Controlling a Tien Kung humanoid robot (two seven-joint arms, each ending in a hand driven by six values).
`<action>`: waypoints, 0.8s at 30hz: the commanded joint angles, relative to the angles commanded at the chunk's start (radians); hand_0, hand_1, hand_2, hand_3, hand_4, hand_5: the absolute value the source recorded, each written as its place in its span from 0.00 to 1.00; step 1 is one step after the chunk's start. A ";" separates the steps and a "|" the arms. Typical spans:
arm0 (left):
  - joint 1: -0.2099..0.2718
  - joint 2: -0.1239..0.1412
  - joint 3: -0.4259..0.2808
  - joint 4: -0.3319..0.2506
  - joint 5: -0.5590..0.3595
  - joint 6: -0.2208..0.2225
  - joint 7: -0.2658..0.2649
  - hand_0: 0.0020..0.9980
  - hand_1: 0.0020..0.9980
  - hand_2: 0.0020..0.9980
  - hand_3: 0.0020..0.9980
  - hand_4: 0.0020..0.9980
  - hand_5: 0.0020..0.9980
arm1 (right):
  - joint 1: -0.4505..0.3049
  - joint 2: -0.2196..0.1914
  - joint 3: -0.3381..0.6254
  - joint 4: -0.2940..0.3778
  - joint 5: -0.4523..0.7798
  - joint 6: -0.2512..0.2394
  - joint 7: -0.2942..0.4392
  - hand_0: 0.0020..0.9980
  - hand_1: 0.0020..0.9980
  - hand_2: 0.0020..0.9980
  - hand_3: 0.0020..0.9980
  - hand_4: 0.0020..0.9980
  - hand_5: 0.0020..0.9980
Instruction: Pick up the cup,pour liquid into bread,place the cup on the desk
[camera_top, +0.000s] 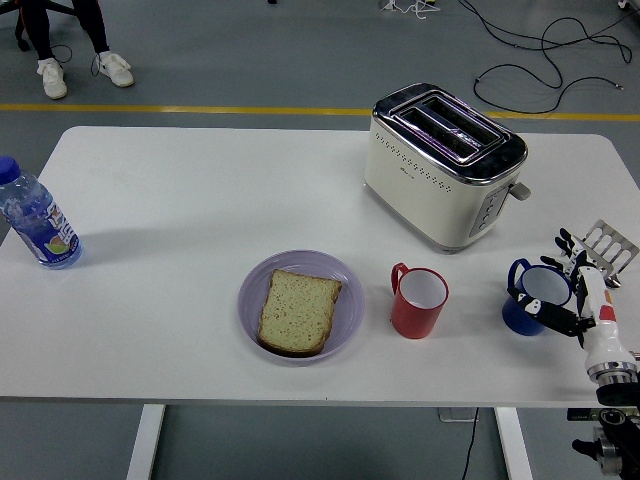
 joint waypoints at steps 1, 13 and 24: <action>-0.001 0.001 0.001 0.000 -0.001 0.000 0.000 0.66 0.69 0.71 0.61 0.34 0.93 | -0.004 -0.002 0.008 0.016 -0.005 -0.004 -0.002 0.82 0.79 0.97 1.00 0.94 0.00; -0.006 0.002 0.003 0.000 -0.008 0.001 -0.002 0.66 0.69 0.71 0.60 0.34 0.93 | -0.029 -0.017 0.091 0.217 0.009 -0.042 -0.032 0.83 0.80 0.96 1.00 0.94 0.00; -0.007 0.000 -0.002 0.000 -0.007 0.001 -0.001 0.66 0.69 0.71 0.60 0.34 0.93 | -0.041 -0.034 0.196 0.434 0.264 0.048 -0.114 0.77 0.74 0.83 0.82 0.78 0.13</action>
